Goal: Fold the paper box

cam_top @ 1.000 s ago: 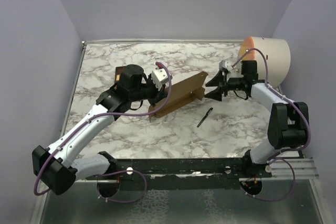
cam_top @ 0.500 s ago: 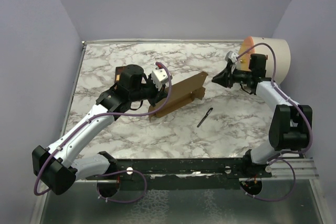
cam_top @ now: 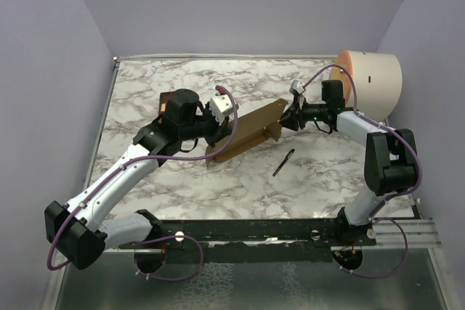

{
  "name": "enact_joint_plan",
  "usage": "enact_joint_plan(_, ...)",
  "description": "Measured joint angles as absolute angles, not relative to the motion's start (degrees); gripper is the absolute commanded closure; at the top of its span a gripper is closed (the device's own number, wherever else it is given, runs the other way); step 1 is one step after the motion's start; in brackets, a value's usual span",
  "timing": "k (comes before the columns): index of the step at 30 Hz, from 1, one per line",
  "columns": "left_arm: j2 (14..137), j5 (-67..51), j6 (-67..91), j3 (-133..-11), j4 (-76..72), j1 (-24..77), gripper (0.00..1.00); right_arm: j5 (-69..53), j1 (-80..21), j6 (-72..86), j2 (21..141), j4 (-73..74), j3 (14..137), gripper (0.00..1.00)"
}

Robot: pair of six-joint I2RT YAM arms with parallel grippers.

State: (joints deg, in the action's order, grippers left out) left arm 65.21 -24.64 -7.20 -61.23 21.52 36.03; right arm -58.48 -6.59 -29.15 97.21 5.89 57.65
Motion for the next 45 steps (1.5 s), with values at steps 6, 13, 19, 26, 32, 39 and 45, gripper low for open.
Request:
enact_joint_plan(6, 65.6, -24.71, -7.2, -61.34, 21.47, 36.03, 1.0, -61.17, -6.7, -32.03, 97.21, 7.03, 56.88, 0.61)
enact_joint_plan(13, 66.02, -25.1, -7.2, -61.49, 21.23, 36.03, 1.0, -64.03, -7.22, -34.28, 97.8, 9.02, 56.77, 0.58)
enact_joint_plan(19, 66.04, -25.12, -7.2, -61.49, 21.21, 36.01, 1.0, -65.78, -7.55, -33.34, 99.37, 8.84, 56.75, 0.56)
enact_joint_plan(26, 66.17, -25.17, -7.2, -61.49, 21.06, 36.03, 1.0, -65.91, -7.66, -26.81, 99.77, 3.03, 55.29, 0.56)
enact_joint_plan(32, 66.3, -25.36, -7.2, -61.49, 20.99, 36.03, 1.0, -65.91, -8.82, -22.44, 99.77, -2.37, 54.24, 0.55)
enact_joint_plan(39, 66.7, -25.63, -7.2, -61.8, 20.99, 36.01, 1.0, -65.87, -9.47, -17.04, 99.77, -8.21, 51.7, 0.57)
enact_joint_plan(45, 67.42, -26.02, -7.18, -62.24, 20.93, 36.01, 1.0, -64.45, -9.98, -10.41, 99.77, -15.0, 49.34, 0.64)
